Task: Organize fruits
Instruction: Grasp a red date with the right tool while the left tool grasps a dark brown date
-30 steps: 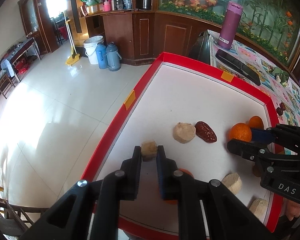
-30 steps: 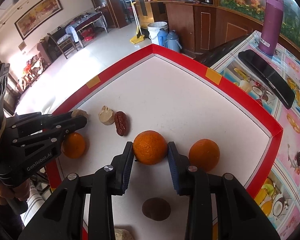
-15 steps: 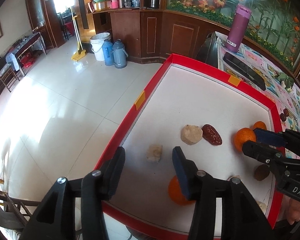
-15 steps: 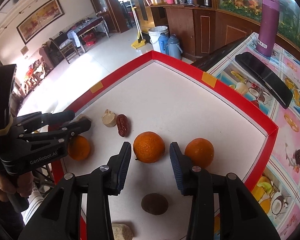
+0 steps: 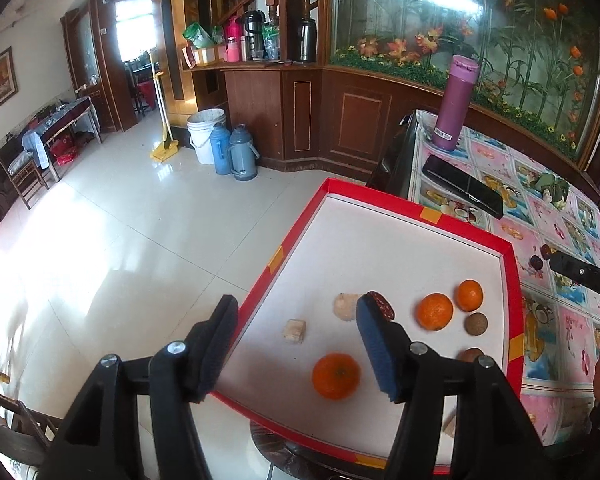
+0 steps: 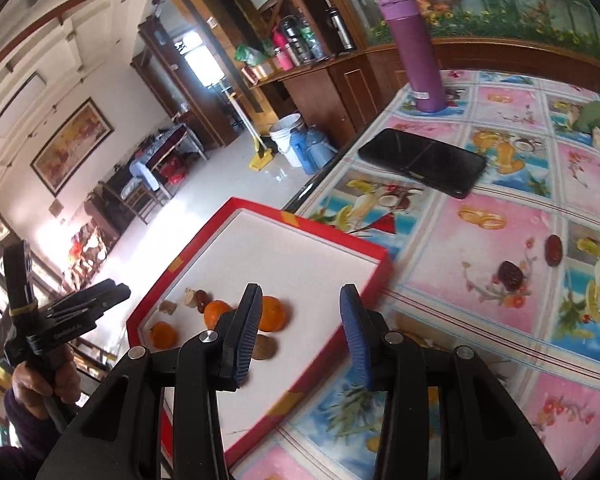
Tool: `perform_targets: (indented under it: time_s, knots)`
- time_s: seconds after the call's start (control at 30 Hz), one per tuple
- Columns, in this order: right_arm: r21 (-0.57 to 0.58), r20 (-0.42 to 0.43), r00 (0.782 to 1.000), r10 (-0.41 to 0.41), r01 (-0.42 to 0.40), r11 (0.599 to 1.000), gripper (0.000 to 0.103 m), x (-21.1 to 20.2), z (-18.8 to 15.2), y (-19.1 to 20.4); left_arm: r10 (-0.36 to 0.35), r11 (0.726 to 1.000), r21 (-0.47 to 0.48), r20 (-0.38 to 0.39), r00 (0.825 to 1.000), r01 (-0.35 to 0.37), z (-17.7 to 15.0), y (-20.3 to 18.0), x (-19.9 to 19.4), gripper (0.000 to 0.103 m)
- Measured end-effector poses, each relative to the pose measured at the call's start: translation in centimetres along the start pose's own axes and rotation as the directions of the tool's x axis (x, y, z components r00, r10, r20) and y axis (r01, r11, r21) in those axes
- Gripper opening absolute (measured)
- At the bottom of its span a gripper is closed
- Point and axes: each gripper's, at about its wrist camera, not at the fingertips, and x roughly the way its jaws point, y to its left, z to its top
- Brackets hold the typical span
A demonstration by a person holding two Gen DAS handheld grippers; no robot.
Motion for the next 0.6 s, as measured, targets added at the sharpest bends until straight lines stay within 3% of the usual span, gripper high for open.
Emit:
perform_targets:
  time_s: [0.23, 0.37, 0.47, 0.6]
  knots:
    - [0.099, 0.076, 0.994, -0.072, 0.065, 0.993, 0.039, -4.2, -0.2, -5.2, -0.005, 1.0, -0.014, 0.075, 0.997, 0.007, 2.2, -0.4, -2.8, 0.065]
    - [0.157, 0.108, 0.988, -0.108, 0.09, 0.983, 0.039, -6.1, -0.7, -8.4, 0.002, 1.0, -0.011, 0.154, 0.988, -0.001, 3.5, -1.4, -5.3, 0.072]
    - [0.203, 0.127, 0.98, -0.152, 0.124, 0.971, 0.039, -7.3, -1.0, -11.0, -0.022, 1.0, 0.023, 0.181, 0.983, 0.018, 3.9, -3.8, -5.8, 0.074]
    - [0.257, 0.131, 0.969, -0.21, 0.171, 0.951, 0.039, -8.1, -1.5, -14.3, -0.111, 0.989, 0.119, 0.148, 0.983, 0.094, 3.6, -9.0, -4.4, 0.075]
